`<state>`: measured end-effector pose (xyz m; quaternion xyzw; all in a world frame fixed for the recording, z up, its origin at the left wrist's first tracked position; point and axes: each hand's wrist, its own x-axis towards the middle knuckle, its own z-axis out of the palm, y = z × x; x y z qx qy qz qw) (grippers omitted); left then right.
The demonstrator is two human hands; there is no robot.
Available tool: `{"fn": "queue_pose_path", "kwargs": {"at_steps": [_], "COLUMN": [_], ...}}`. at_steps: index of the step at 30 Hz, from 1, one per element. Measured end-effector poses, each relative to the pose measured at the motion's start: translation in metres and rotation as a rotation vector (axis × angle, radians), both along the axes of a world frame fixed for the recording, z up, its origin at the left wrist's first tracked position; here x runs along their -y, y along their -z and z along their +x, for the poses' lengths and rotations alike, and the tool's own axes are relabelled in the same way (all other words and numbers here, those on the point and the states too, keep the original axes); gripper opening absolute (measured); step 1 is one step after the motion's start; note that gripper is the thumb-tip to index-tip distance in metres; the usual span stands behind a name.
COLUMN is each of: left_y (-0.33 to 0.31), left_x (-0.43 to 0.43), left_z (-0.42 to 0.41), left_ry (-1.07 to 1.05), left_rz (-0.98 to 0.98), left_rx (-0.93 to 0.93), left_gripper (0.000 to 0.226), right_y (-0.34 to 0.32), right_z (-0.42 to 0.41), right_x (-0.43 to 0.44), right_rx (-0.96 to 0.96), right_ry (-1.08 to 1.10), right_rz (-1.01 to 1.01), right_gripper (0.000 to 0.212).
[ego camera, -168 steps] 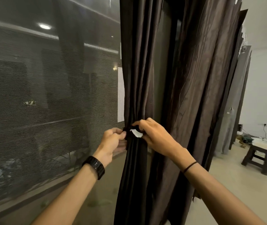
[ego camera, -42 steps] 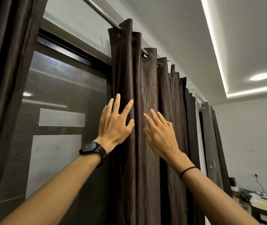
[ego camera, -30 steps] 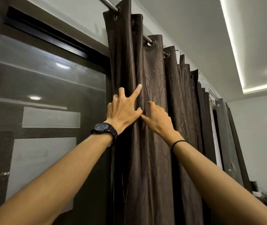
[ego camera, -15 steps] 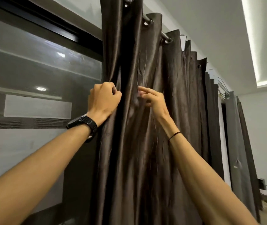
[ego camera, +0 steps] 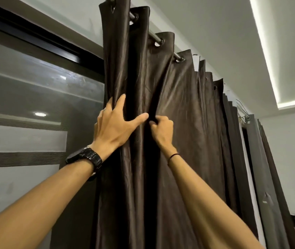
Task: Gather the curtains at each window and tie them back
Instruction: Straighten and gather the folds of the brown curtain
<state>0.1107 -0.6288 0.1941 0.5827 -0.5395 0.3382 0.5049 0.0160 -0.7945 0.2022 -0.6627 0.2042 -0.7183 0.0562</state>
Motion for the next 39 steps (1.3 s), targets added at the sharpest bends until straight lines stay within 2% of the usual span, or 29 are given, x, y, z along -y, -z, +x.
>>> {"fn": "queue_pose_path", "kwargs": {"at_steps": [2,4,7,9,11,13,16,18,19,20,22,23,28,29,31,32,36,39], "left_y": [-0.003,-0.005,-0.005,-0.005,-0.006,-0.008,-0.008,-0.005,-0.003,-0.001,0.003,0.004,0.007,0.007,0.008,0.01,0.018,0.025], "left_x": [0.001,-0.003,-0.009,-0.011,-0.01,-0.005,0.0,0.003,0.004,0.005,0.007,0.008,0.006,0.004,-0.001,-0.004,-0.019,-0.028], "left_z": [0.011,0.022,0.03,0.027,0.02,0.013,0.003,-0.002,-0.003,-0.004,-0.003,-0.001,0.012,0.017,0.027,0.033,0.05,0.056], "left_ry": [0.15,0.302,0.38,0.363,0.318,0.272,0.213,0.193,0.193,0.191,0.181,0.179,0.186,0.186,0.214,0.248,0.453,0.5], "left_rz": [-0.013,-0.098,-0.176,-0.146,-0.117,-0.107,-0.092,-0.052,-0.026,-0.002,0.024,0.029,0.031,0.038,0.069,0.079,0.004,-0.015], "left_rx": [-0.091,-0.179,-0.21,-0.172,-0.097,-0.045,-0.038,-0.011,0.004,0.017,0.042,0.048,0.032,0.031,0.022,0.014,-0.087,-0.083], "left_gripper": [0.102,0.094,0.072,0.079,0.089,0.093,0.095,0.1,0.104,0.107,0.11,0.11,0.109,0.109,0.107,0.105,0.09,0.09], "right_y": [-0.003,-0.008,-0.012,-0.005,0.007,0.019,0.032,0.04,0.046,0.051,0.06,0.062,0.054,0.052,0.046,0.044,0.042,0.05], "right_z": [0.021,0.035,0.028,0.014,-0.002,-0.02,-0.044,-0.055,-0.059,-0.061,-0.06,-0.055,-0.012,-0.001,0.018,0.026,0.034,0.023], "right_x": [-0.052,-0.099,-0.111,-0.092,-0.066,-0.04,-0.001,0.018,0.026,0.031,0.029,0.026,-0.001,-0.009,-0.036,-0.054,-0.115,-0.114], "right_rx": [-0.007,-0.081,-0.212,-0.258,-0.185,0.006,0.269,0.249,0.21,0.162,0.051,0.01,-0.177,-0.212,-0.247,-0.227,-0.197,-0.281], "right_ry": [-0.083,-0.124,-0.173,-0.085,0.04,0.109,0.179,0.123,0.052,-0.006,-0.016,0.001,-0.051,-0.088,-0.2,-0.238,-0.224,-0.154], "right_rz": [-0.256,-0.447,-0.473,-0.455,-0.402,-0.277,0.021,0.229,0.272,0.28,0.207,0.144,-0.006,0.007,0.022,-0.018,-0.341,-0.319], "right_gripper": [0.016,0.016,0.021,0.029,0.04,0.054,0.074,0.087,0.087,0.077,0.035,0.021,0.049,0.043,0.016,0.012,0.046,0.05]}}
